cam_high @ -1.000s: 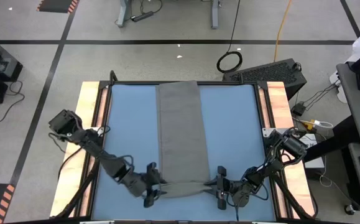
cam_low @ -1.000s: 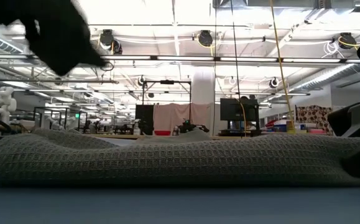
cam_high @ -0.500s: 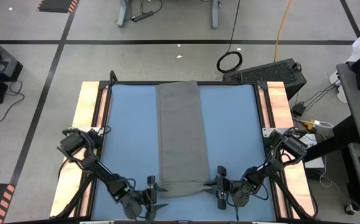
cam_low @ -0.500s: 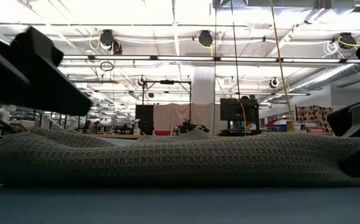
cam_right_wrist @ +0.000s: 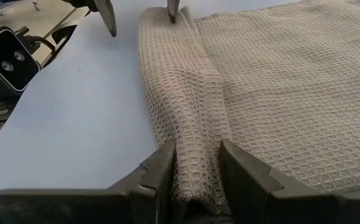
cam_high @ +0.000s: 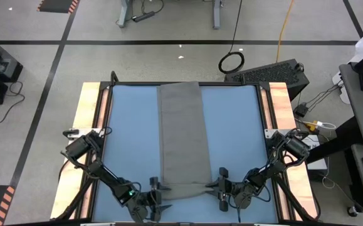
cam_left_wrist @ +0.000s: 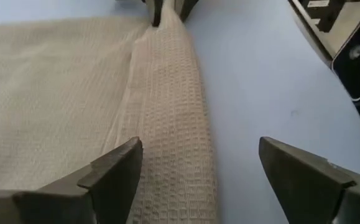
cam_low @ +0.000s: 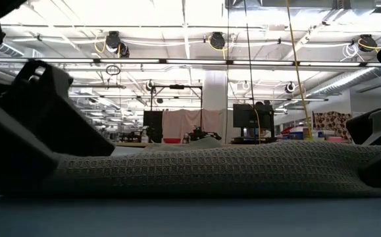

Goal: Roll towel
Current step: Roll the gray towel

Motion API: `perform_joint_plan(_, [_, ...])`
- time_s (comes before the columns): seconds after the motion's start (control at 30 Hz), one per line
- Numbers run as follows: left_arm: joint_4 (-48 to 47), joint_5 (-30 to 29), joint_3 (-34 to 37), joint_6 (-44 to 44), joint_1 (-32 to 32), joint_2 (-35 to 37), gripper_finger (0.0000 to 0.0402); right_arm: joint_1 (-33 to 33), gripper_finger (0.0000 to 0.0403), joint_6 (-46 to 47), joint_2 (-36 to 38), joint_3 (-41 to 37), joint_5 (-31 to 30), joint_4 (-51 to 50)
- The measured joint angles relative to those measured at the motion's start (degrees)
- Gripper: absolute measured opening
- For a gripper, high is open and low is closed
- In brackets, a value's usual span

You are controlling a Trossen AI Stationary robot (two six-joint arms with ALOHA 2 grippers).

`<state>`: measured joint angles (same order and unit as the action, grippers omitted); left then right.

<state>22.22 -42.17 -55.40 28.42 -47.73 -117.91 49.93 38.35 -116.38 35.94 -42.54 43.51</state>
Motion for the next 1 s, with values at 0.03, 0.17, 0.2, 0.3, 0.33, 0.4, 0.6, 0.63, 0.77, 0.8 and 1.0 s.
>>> perform_joint_plan(0.03, [-0.8, -0.1, 0.0, 1.1, 0.0, 0.0, 0.0327, 0.0, 0.0114, 0.0, 0.0, 0.0, 0.0, 0.0])
perform_joint_plan(0.17, [-6.8, -0.3, 0.0, 7.6, 0.7, 0.0, 0.0327, 0.0, 0.0114, 0.0, 0.0, 0.0, 0.0, 0.0])
perform_joint_plan(0.2, [-8.1, 0.0, 0.0, 9.4, 1.2, 0.1, 0.0327, 0.0, 0.0114, 0.0, 0.0, 0.0, 0.0, 0.0])
perform_joint_plan(0.3, [-9.3, 2.9, -0.1, 11.2, 2.3, 0.4, 0.0317, 0.0, 0.0114, 0.0, 0.0, 0.0, 0.0, 0.8])
perform_joint_plan(0.33, [-9.4, 3.5, -0.1, 11.2, 2.6, 0.4, 0.031, 0.0, 0.0114, 0.0, -0.1, -0.1, 0.3, 1.4])
perform_joint_plan(0.4, [-9.3, 4.6, -0.1, 11.4, 3.2, 0.5, 0.0288, 0.1, 0.0114, 0.1, -0.1, 0.0, 1.3, 2.0])
perform_joint_plan(0.6, [-12.5, 5.7, -0.1, 13.8, 3.6, 0.4, 0.0186, 0.0, 0.0113, 2.8, 0.3, 0.0, 1.9, 3.1])
perform_joint_plan(0.63, [-13.0, 6.4, -0.1, 14.4, 3.7, 0.7, 0.0166, 0.0, 0.0113, 3.2, 0.6, -0.1, 2.5, 3.2])
perform_joint_plan(0.77, [-13.2, 10.4, -0.1, 15.5, 3.4, 2.3, 0.0088, 0.0, 0.0113, 5.3, 2.0, -0.2, 3.8, 4.8])
perform_joint_plan(0.8, [-13.1, 11.4, -0.1, 15.6, 3.3, 2.8, 0.007, 0.1, 0.0113, 6.5, 2.5, -0.2, 4.1, 4.9])
perform_joint_plan(1.0, [-14.7, 17.7, 0.2, 18.1, 3.4, 6.4, 0.001, 0.0, 0.0114, 11.2, 4.0, -0.2, 5.5, 5.6])
